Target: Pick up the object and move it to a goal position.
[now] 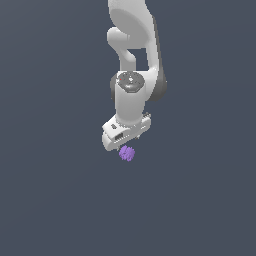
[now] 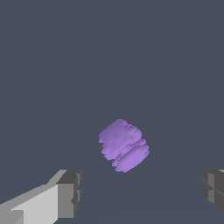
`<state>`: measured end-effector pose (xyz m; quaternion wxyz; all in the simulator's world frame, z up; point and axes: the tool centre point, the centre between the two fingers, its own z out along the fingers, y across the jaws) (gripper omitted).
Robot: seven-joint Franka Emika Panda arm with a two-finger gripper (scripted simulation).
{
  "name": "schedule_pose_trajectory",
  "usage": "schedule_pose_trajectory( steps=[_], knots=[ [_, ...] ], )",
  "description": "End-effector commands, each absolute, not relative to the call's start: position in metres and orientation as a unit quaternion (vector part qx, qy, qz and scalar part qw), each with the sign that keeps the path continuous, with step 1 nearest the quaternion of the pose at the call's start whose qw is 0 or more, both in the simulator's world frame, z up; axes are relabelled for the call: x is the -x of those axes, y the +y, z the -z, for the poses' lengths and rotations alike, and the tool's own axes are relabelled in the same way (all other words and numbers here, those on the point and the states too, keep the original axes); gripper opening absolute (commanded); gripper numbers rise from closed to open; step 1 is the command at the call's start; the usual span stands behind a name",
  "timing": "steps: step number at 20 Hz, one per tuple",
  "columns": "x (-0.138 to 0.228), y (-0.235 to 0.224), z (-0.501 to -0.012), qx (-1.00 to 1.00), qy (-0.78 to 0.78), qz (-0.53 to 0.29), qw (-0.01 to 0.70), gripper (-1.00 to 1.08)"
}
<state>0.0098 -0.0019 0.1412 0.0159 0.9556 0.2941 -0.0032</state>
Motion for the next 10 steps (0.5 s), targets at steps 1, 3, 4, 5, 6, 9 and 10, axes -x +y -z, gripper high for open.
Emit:
schedule_pose_trajectory(
  steps=[1,3,4,5,6,9,10],
  knots=[
    [-0.010,-0.002,-0.136,-0.945,0.326,0.004,0.015,1.00],
    [-0.009,-0.003,-0.131,-0.936,0.351,0.004,0.014,1.00],
    [-0.009,-0.003,-0.129,-0.931,0.364,0.004,0.013,1.00],
    [-0.009,-0.003,-0.127,-0.926,0.376,0.004,0.013,1.00],
    [-0.009,-0.003,-0.125,-0.921,0.388,0.004,0.012,1.00],
    [-0.008,-0.004,-0.119,-0.905,0.425,0.004,0.010,1.00],
    [-0.008,-0.004,-0.117,-0.900,0.437,0.004,0.009,1.00]
  ],
)
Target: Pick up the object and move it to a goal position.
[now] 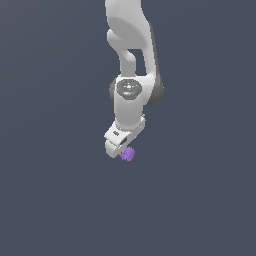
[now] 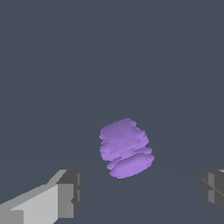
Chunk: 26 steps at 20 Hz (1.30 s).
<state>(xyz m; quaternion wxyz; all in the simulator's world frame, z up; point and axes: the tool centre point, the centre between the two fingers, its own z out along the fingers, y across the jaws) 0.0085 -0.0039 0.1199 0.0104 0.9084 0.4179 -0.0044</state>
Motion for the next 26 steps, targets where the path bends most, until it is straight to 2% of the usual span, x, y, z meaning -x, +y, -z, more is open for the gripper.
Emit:
schedule_pose_trajectory(
  steps=[1,13,26],
  knots=[
    [-0.008,-0.004,-0.115,-0.894,0.449,0.004,0.009,1.00],
    [-0.006,-0.005,-0.095,-0.830,0.558,0.001,0.002,1.00],
    [-0.006,-0.005,-0.089,-0.812,0.584,0.000,0.000,1.00]
  ],
)
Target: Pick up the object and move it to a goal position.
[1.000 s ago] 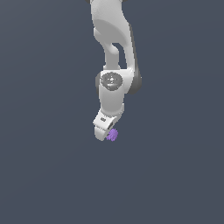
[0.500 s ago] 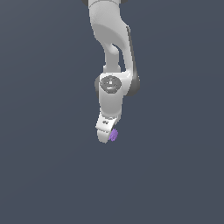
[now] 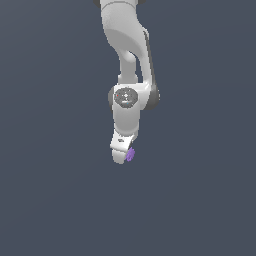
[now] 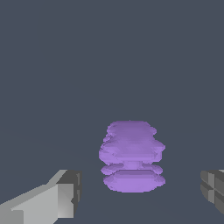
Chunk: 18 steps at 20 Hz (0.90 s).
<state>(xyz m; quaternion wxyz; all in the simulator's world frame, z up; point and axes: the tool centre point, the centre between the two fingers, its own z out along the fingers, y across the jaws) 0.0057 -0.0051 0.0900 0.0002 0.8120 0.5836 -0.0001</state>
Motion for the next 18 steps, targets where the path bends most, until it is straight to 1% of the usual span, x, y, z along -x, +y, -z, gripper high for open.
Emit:
schedule_pose_trajectory(
  steps=[1,10,15,16,18],
  knots=[
    [-0.006,-0.005,-0.087,-0.812,0.584,0.000,0.000,1.00],
    [-0.004,-0.005,-0.047,-0.811,0.585,0.000,0.000,1.00],
    [-0.005,-0.005,-0.040,-0.811,0.585,0.000,0.000,1.00],
    [-0.005,-0.005,-0.040,-0.811,0.585,0.000,0.000,-1.00],
    [-0.005,-0.005,-0.040,-0.811,0.585,0.000,0.000,-1.00]
  ],
)
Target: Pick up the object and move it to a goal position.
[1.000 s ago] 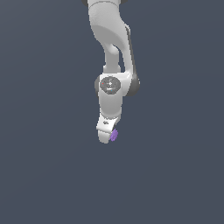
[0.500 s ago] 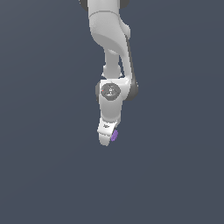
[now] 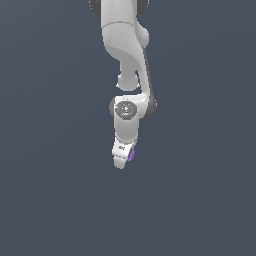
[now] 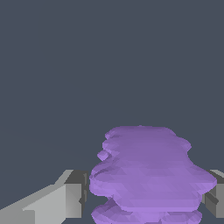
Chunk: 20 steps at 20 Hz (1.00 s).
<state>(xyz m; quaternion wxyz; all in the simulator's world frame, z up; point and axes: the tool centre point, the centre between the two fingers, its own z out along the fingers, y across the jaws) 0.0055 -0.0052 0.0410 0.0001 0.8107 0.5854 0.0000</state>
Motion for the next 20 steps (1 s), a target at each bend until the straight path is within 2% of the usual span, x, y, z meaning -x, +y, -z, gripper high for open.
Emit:
schedule_pose_trajectory(
  steps=[1,12,20],
  knots=[
    [-0.005,-0.005,-0.040,-0.811,0.585,0.000,0.000,-1.00],
    [-0.005,-0.004,-0.045,-0.811,0.585,0.000,0.000,-1.00],
    [0.004,0.001,-0.075,-0.811,0.586,0.000,0.001,-1.00]
  ],
)
